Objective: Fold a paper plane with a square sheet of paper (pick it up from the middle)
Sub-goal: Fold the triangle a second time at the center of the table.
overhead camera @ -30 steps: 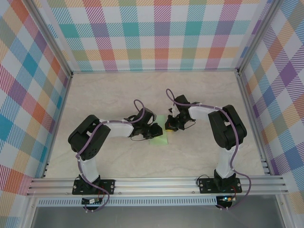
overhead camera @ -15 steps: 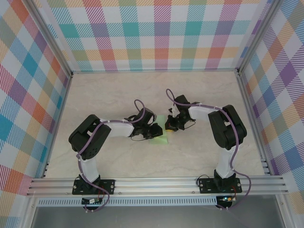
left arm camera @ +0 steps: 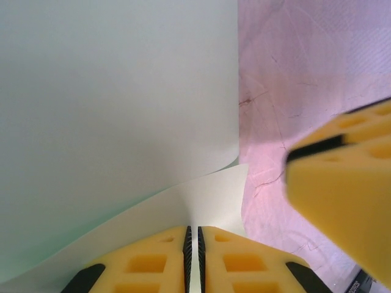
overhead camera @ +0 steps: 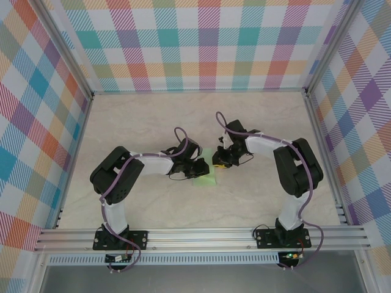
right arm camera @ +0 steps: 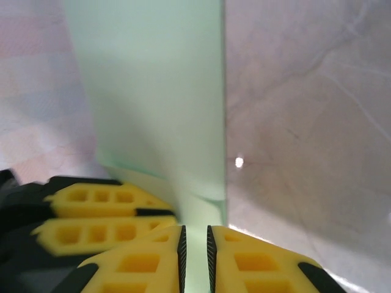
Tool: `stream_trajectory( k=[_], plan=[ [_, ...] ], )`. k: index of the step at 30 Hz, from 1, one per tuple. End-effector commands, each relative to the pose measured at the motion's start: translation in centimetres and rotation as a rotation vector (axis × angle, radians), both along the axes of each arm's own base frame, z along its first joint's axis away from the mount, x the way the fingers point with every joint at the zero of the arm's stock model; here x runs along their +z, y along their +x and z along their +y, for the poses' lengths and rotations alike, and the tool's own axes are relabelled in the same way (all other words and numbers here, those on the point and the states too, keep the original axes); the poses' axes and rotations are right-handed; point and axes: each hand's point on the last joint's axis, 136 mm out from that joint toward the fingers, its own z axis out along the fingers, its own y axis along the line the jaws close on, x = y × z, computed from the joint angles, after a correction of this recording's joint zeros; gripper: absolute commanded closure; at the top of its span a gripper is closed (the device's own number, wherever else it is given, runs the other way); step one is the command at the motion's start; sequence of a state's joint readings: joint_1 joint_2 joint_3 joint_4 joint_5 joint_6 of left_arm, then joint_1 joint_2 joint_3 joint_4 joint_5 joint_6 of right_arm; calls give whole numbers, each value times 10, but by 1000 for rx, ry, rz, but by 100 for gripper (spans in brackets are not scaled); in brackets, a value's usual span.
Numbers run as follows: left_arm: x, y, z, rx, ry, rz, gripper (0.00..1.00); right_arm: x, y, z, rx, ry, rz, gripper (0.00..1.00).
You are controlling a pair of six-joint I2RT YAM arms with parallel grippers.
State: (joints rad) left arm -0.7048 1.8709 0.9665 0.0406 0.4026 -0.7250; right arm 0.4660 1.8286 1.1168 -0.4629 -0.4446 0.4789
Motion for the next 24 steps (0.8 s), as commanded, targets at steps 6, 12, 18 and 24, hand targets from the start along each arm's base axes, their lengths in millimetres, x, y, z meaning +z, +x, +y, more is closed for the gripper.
stream_trajectory(
  k=[6,12,18,24],
  plan=[
    [-17,-7,9,-8,70,33,86,10,-36,3,11,53,65,85],
    [-19,-6,14,18,94,33,87,8,-62,8,30,81,120,89],
    [-21,-7,15,24,95,40,86,7,-70,14,48,92,138,90],
    [-22,-7,15,33,90,45,87,0,-72,13,51,74,149,90]
  ],
)
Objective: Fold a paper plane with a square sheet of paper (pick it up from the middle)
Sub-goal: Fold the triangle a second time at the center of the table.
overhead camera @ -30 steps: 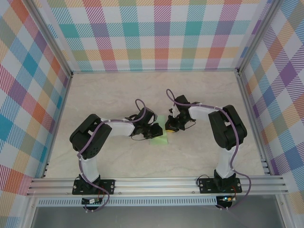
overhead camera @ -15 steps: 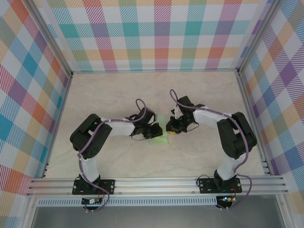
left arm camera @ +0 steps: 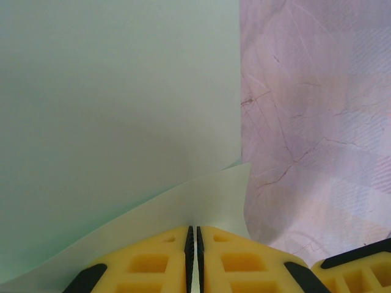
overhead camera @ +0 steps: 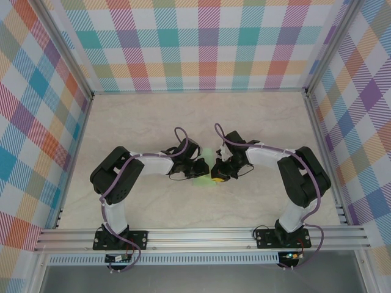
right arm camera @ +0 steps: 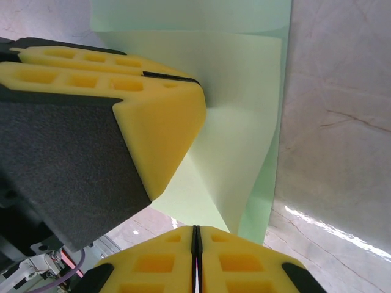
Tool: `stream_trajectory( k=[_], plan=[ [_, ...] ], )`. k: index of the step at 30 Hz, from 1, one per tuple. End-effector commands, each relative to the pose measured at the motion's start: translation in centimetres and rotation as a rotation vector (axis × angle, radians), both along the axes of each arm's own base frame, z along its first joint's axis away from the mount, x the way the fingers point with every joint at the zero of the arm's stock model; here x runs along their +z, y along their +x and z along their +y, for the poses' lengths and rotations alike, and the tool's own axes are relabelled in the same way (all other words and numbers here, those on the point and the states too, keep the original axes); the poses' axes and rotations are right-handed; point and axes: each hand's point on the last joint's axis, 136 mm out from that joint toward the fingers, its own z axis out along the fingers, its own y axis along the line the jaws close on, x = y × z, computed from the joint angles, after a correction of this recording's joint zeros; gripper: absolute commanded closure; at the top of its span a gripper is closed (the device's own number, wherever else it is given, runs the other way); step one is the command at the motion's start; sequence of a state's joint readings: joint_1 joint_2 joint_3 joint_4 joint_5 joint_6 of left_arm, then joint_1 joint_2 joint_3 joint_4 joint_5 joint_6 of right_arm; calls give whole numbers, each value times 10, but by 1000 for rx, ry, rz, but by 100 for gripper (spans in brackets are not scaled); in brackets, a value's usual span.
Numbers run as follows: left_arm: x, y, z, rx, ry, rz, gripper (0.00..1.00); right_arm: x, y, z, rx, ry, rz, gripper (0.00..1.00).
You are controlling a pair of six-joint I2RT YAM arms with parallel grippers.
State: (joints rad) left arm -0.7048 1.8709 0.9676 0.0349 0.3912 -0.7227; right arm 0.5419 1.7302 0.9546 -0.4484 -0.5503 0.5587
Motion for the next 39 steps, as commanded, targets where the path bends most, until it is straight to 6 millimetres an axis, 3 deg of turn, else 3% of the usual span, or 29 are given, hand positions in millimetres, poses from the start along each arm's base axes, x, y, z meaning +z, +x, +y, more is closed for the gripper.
stream_trajectory(
  k=[1,30,34,39],
  plan=[
    [-20,-8,13,29,77,48,87,-1,-5,2,6,9,14,90],
    [-27,-8,18,64,101,67,87,-35,-17,-13,10,-96,70,90],
    [-27,-8,19,67,107,68,87,-32,-16,-13,11,-95,57,90],
    [-29,-8,21,73,115,73,87,-13,-9,-10,8,-63,-11,89]
  ],
)
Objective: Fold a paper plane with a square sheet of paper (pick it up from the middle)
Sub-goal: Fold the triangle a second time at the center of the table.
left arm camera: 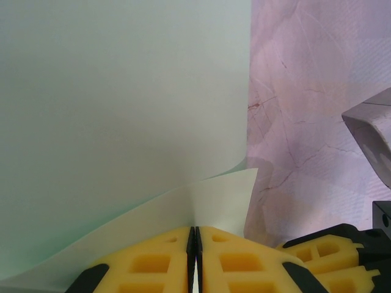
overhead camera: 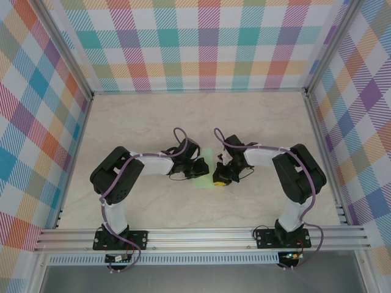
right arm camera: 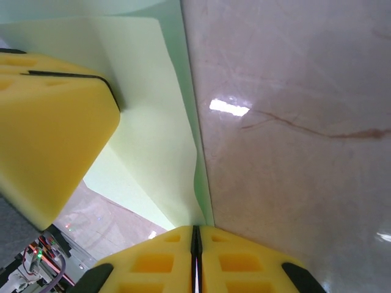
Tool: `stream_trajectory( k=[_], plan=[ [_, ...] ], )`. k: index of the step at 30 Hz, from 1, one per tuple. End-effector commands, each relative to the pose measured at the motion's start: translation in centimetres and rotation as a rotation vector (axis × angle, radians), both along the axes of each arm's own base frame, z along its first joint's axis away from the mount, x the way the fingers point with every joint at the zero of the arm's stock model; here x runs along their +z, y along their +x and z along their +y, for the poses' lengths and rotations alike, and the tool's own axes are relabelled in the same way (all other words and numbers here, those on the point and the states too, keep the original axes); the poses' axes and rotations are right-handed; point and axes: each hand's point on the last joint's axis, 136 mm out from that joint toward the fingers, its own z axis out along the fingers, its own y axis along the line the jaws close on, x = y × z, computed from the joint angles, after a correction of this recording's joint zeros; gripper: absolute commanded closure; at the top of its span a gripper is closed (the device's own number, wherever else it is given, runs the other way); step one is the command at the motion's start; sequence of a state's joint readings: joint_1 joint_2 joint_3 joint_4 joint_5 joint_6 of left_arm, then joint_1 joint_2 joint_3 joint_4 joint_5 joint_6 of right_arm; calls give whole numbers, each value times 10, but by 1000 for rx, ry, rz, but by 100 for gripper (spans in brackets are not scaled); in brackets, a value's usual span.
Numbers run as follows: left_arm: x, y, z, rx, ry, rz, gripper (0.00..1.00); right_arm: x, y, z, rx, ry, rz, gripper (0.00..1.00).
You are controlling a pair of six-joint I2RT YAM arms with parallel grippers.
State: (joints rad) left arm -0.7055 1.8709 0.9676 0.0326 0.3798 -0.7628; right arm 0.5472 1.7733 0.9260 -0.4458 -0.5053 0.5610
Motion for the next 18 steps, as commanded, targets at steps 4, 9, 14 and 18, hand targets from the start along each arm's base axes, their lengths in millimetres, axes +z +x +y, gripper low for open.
stream_trajectory(
  k=[4,9,14,18],
  plan=[
    [-28,-9,20,38,113,56,87,17,3,-5,-5,-20,-91,82],
    [-27,-9,20,40,115,58,87,23,7,1,-21,7,-120,80],
    [-26,-8,19,44,114,60,88,26,2,14,8,57,-117,88],
    [-26,-8,19,49,113,64,89,18,-6,16,18,48,-92,90]
  ],
)
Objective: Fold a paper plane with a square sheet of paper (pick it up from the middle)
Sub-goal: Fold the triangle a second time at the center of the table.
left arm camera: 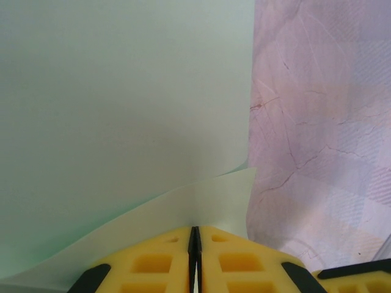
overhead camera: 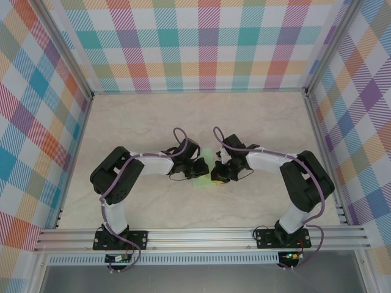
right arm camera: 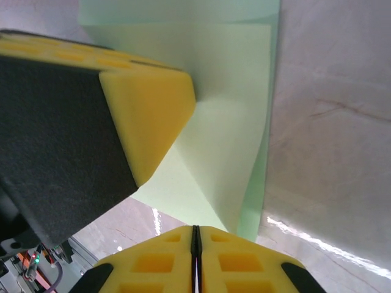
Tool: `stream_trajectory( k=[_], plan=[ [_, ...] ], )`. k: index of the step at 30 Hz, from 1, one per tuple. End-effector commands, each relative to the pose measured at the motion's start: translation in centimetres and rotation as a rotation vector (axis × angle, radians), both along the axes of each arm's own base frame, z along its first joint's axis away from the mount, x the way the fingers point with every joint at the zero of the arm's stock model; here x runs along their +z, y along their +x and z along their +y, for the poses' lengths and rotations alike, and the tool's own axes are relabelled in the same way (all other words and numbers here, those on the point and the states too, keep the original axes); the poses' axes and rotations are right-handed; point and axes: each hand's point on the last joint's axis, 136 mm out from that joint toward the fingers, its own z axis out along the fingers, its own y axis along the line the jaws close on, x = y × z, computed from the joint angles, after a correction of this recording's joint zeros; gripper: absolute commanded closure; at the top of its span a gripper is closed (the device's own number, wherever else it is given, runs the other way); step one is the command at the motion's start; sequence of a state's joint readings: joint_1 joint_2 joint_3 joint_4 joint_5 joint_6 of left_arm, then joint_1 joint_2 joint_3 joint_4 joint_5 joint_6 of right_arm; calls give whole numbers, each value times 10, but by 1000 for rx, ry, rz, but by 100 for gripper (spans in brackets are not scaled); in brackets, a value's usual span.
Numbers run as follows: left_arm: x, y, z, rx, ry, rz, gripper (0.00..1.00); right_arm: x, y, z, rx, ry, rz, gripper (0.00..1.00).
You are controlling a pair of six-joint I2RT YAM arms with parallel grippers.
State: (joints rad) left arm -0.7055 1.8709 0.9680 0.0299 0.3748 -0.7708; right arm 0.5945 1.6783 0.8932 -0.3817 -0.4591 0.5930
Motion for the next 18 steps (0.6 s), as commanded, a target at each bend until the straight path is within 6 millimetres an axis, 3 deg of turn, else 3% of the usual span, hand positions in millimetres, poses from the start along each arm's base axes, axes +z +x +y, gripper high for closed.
stream_trajectory(
  k=[1,8,18],
  plan=[
    [-26,-8,18,42,109,61,89,-4,-8,5,9,14,23,90],
    [-26,-7,17,47,107,63,89,-24,-10,-6,-2,-84,38,91],
    [-25,-6,20,58,121,60,89,-30,-10,-12,-4,-127,42,91]
  ],
)
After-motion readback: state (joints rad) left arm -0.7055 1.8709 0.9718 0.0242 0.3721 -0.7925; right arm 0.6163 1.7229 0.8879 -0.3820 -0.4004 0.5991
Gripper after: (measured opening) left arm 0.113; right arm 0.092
